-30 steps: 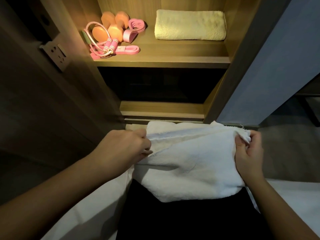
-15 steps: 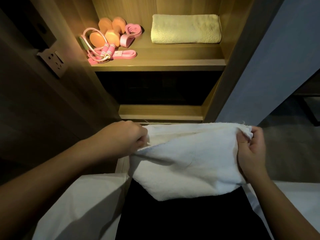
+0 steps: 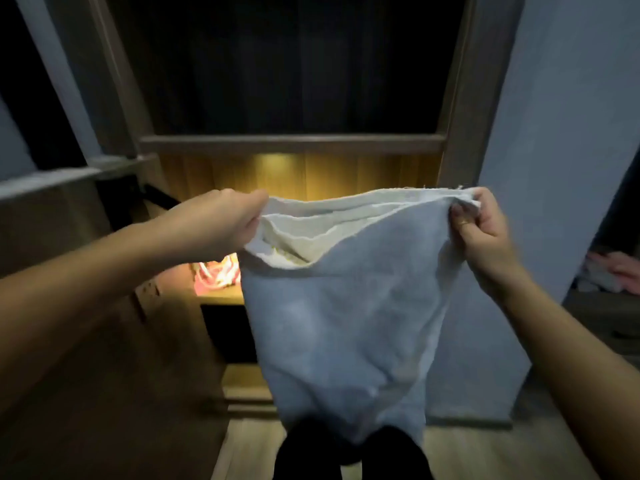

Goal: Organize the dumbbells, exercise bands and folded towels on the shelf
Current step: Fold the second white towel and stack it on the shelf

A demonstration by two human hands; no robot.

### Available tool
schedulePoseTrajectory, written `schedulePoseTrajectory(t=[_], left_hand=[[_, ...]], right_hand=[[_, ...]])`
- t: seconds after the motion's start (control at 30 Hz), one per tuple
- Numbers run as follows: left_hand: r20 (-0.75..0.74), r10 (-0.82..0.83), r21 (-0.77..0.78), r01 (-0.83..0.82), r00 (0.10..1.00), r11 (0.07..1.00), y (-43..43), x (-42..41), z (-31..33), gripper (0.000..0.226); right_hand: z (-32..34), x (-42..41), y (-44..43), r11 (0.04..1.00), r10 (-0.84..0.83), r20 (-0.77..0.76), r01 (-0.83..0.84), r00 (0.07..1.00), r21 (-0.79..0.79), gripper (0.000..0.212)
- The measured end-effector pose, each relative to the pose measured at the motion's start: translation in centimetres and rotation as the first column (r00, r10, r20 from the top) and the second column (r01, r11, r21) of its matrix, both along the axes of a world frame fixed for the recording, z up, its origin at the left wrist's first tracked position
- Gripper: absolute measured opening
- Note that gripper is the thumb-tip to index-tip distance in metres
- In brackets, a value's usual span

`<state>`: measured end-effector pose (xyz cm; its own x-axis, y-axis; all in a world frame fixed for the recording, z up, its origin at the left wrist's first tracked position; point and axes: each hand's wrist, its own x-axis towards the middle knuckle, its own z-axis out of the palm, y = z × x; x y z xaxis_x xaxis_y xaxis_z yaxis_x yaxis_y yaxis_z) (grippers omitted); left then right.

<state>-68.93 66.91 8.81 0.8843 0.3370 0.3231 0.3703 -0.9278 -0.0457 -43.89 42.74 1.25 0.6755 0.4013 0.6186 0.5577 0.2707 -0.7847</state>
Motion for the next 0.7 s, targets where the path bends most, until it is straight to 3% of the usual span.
schedulePoseTrajectory(t=[0.1,0.17,0.3,0.4,0.57,0.63,0.7], left_hand=[[0.12,-0.016,-0.003,0.016,0.993,1.0,0.1,1.8,4.0,0.017],[0.099,0.014,0.014,-0.015,0.995,1.0,0.3,2.6,5.3,0.017],[0.212,0.006,-0.229,0.043,0.977,0.973,2.3,2.8,6.4,0.008],[0.194,0.005,-0.245,0.043,0.981,0.969,1.5,3.5,5.6,0.01],[-0.181,0.098,0.197,-0.061,0.979,0.978,0.0,4.3,3.5,0.019],[-0.293,0.058,0.238,0.014,0.954,0.971,-0.2,4.5,2.3,0.025],[-0.354,0.014,0.161,0.047,0.935,0.986,-0.2,4.5,1.4,0.022]], right_hand=[[4.4,2.1,2.0,0.998,-0.041,0.045,0.039,0.998,0.055,0.009],[6.0,3.1,2.7,0.999,-0.031,0.054,0.029,0.998,0.033,0.009],[7.3,5.4,1.6,0.998,-0.062,0.041,0.062,0.997,0.0,0.007],[7.0,5.9,1.4,0.994,-0.089,0.045,0.092,0.995,-0.065,0.014],[5.6,4.8,1.4,0.984,-0.052,0.082,0.065,0.995,-0.166,0.012],[5.1,4.4,1.5,0.98,-0.046,0.091,0.062,0.995,-0.189,0.011],[4.6,4.1,1.6,0.977,-0.03,0.082,0.047,0.996,-0.206,0.009]])
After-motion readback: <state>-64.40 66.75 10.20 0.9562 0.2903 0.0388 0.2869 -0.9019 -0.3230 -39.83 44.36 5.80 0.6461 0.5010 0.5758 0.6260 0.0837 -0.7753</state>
